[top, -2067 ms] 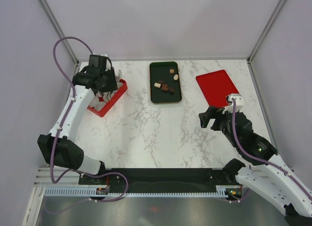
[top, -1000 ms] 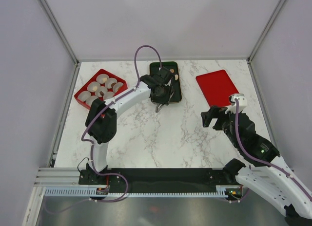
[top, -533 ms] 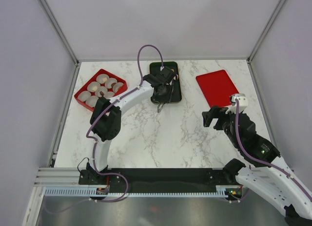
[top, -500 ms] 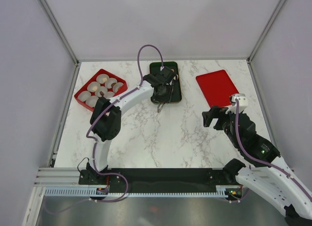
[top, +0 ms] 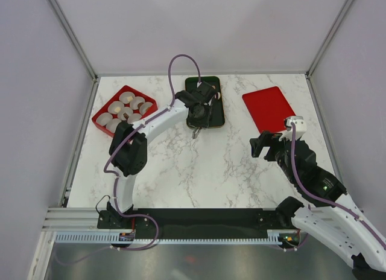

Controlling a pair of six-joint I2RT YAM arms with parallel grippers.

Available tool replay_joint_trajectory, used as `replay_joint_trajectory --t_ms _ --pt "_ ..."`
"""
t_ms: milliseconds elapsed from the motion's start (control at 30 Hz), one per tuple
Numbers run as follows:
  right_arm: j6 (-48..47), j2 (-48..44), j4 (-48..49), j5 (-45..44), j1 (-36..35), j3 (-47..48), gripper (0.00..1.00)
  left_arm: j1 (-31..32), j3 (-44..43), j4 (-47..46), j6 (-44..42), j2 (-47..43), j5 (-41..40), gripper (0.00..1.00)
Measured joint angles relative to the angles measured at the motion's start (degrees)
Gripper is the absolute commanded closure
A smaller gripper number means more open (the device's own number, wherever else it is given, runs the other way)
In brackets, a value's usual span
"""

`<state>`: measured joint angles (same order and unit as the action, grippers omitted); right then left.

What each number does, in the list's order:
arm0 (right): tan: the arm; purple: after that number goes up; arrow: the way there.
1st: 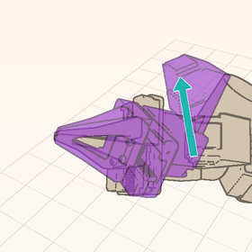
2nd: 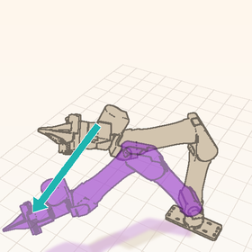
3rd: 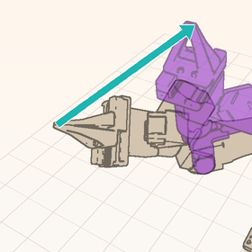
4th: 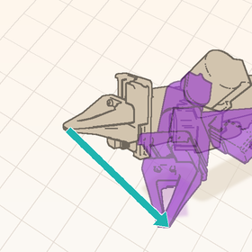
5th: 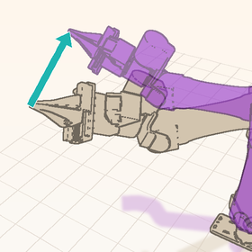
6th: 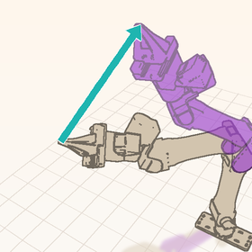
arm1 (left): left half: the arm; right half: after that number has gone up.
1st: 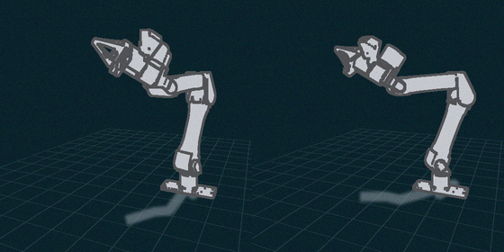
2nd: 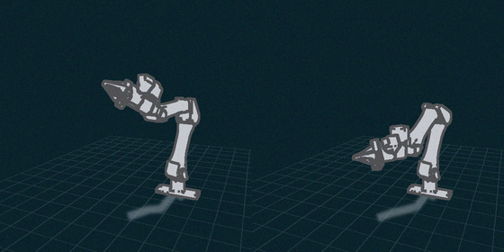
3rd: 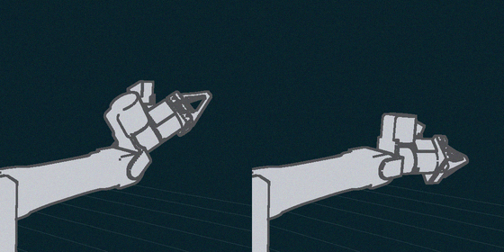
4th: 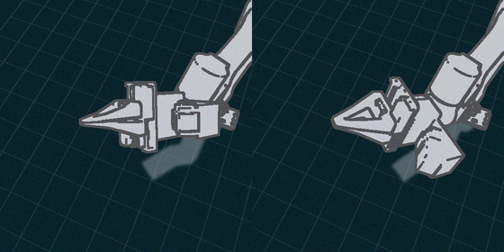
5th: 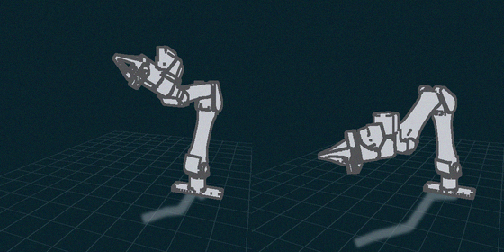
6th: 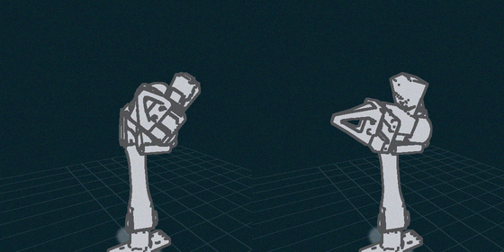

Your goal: Pack the chocolate

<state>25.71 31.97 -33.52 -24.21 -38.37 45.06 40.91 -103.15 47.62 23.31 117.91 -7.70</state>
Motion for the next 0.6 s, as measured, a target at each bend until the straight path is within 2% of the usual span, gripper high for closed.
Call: replay_joint_trajectory --t_ms 333,433,600 --pt "0.5 -0.1 0.0 0.4 0.0 0.1 0.03 -1.3 -3.0 6.5 -0.4 -10.6 -1.5 0.67" --pt "0.6 -0.1 0.0 0.7 0.0 0.1 0.03 -4.4 -3.0 8.2 -0.5 -15.6 -1.5 0.67" --pt "0.7 -0.3 0.0 1.3 0.0 0.1 0.03 -12.9 0.6 9.4 -0.4 -24.3 -1.9 0.67"
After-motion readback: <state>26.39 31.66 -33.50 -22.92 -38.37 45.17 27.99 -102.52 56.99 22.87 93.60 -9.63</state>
